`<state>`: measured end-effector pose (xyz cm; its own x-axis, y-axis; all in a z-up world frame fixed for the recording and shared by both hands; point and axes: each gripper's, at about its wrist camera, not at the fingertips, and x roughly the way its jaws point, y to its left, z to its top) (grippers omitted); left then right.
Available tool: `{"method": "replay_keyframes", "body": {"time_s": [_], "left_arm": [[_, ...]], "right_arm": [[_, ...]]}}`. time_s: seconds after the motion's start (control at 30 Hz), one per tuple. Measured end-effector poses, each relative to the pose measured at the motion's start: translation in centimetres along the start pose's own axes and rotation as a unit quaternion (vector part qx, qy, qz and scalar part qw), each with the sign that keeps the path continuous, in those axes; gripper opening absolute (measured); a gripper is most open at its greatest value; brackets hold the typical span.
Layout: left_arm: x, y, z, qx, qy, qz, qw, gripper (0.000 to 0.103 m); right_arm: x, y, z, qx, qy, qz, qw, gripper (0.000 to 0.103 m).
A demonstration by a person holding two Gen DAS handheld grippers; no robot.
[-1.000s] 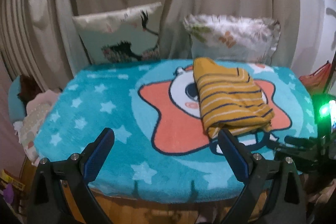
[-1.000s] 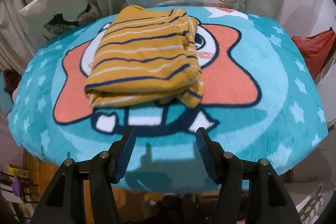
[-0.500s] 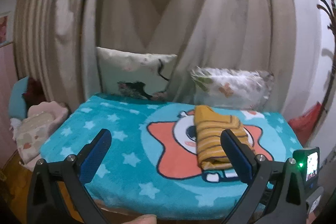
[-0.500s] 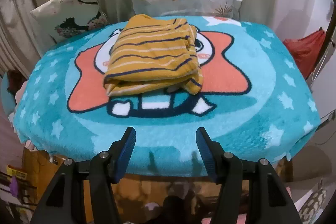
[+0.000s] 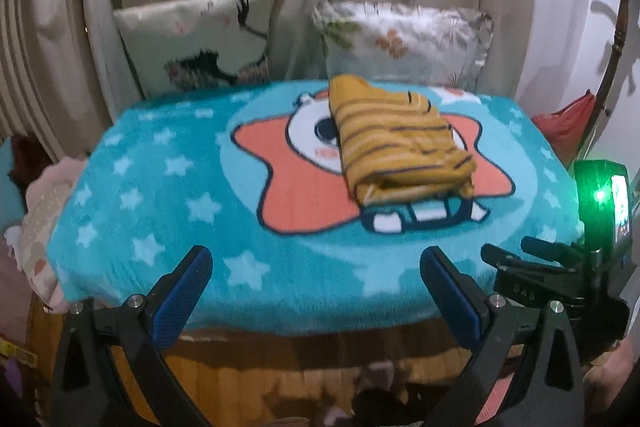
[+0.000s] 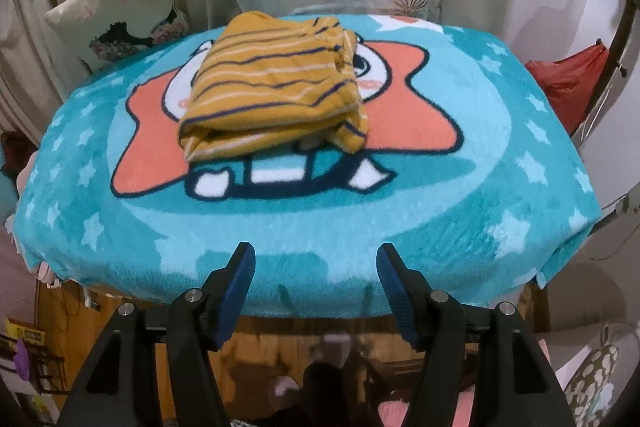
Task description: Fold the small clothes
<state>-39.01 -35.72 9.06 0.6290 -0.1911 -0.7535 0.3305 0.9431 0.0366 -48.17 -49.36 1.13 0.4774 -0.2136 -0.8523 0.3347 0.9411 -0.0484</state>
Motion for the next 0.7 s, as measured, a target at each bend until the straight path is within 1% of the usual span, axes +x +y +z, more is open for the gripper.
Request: {"method": "replay_keyframes", "body": {"time_s": [0.23, 0.47, 0.7], "left_arm": [[1.4, 1.0, -0.5, -0.018, 0.03, -0.007, 0.9994, 0.103], [2.2, 1.3, -0.7, -0.02, 0.045, -0.003, 0.9988, 0.103], [3.2, 1.3, -1.4, -0.024, 0.067, -0.015, 0.9974, 0.103]], "right_arm": [[0.7, 1.2, -0.2, -0.017, 0.006, -0.005, 1.0, 0.068], [1.0, 1.9, 0.0, -0.023, 0.01, -0.009, 1.0, 0.069], [1.3, 2.0, -0.1, -0.027, 0.016, -0.018, 0.999, 0.069]]}}
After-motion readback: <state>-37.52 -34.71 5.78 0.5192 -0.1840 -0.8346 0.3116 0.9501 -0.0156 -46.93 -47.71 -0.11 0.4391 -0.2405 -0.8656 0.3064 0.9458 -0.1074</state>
